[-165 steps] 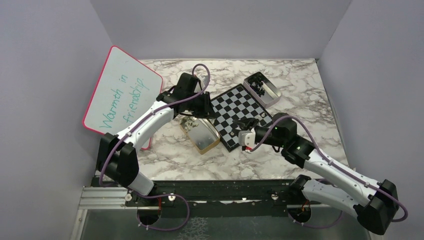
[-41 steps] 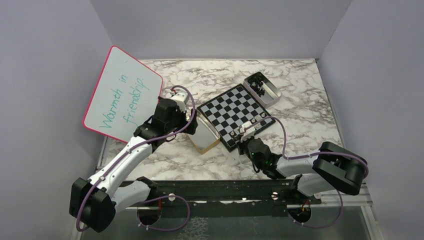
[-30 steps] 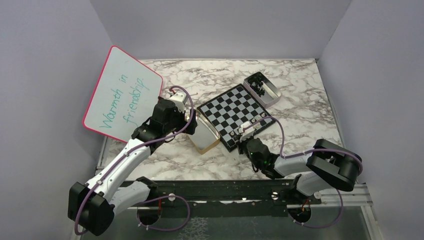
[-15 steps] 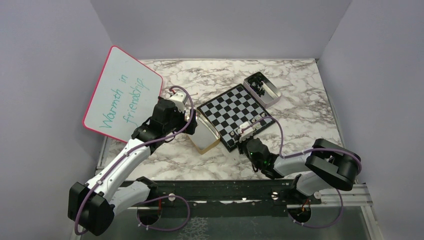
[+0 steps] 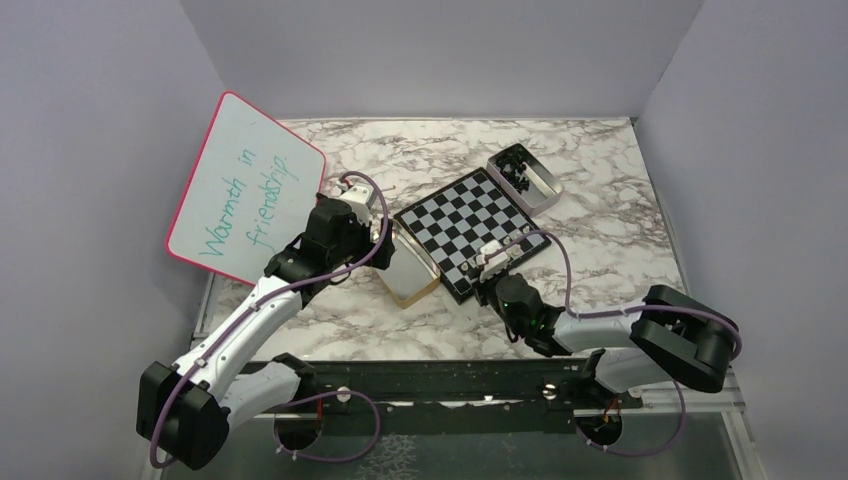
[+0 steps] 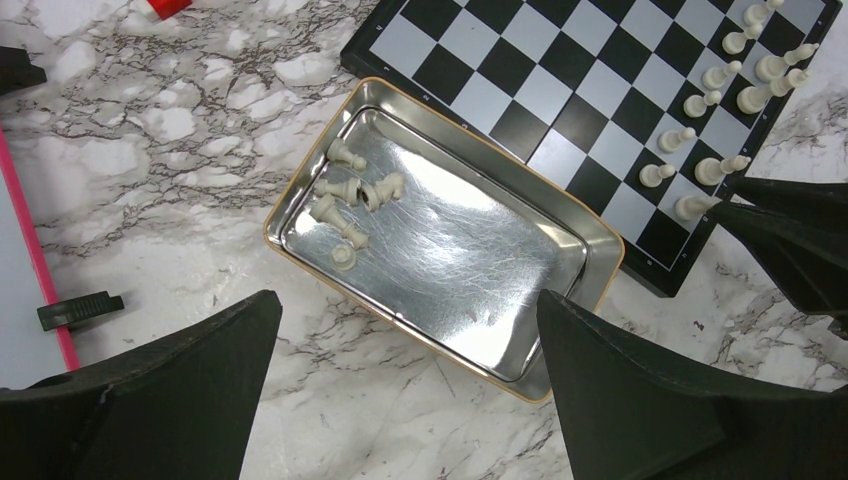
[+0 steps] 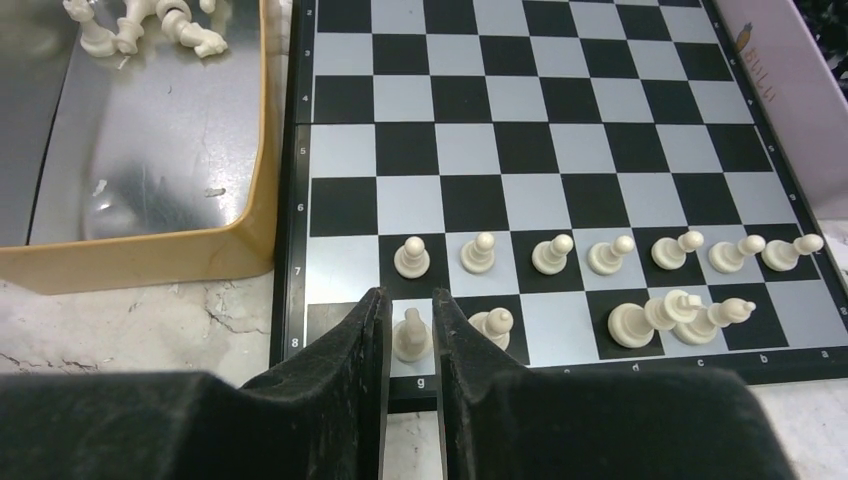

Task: Set up the chess pieces on the board
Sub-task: Place the chess piece on the chessboard, then pick up the chess piece from the storage box.

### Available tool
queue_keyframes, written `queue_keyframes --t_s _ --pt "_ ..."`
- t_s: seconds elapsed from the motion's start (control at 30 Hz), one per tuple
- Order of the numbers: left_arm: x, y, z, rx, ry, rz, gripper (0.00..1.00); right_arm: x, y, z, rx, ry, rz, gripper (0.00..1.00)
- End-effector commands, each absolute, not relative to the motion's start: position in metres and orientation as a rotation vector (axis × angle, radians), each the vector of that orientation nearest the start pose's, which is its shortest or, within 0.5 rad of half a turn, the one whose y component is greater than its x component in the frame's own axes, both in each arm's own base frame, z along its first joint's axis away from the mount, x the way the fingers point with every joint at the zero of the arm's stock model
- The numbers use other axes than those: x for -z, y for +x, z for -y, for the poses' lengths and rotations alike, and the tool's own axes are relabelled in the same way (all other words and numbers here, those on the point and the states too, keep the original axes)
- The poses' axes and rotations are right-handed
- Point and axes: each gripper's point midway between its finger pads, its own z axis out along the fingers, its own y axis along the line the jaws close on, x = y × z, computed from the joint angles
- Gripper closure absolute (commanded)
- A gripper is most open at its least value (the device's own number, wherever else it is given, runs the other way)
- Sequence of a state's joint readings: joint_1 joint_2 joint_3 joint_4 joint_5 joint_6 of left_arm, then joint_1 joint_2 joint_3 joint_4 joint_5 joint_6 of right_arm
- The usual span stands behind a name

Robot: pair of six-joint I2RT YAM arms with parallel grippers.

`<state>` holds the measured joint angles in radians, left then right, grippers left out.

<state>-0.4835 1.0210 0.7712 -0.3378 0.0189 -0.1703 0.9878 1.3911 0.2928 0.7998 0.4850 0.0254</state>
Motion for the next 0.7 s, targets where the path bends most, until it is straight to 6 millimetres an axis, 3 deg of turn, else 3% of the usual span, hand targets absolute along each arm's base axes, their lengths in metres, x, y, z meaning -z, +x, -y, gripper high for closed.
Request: queue_keyframes --t_s 0.0,0.2,0.43,0.67 --pt "-0.170 0.278 0.161 0.425 0.372 -2.128 0.01 -0.082 0.256 -0.244 -0.269 -0.547 -1.772 0.74" --pt "-0.171 0.277 0.160 0.422 0.370 -2.122 0.01 -0.092 0.250 -0.245 -0.308 -0.560 -1.787 0.74" --pt "-0.172 0.277 0.158 0.415 0.359 -2.119 0.01 -0.132 0.237 -0.247 -0.393 -0.552 -1.814 0.66" --pt "-0.173 0.278 0.157 0.400 0.346 -2.166 0.02 -0.162 0.226 -0.225 -0.398 -0.412 -1.924 0.63"
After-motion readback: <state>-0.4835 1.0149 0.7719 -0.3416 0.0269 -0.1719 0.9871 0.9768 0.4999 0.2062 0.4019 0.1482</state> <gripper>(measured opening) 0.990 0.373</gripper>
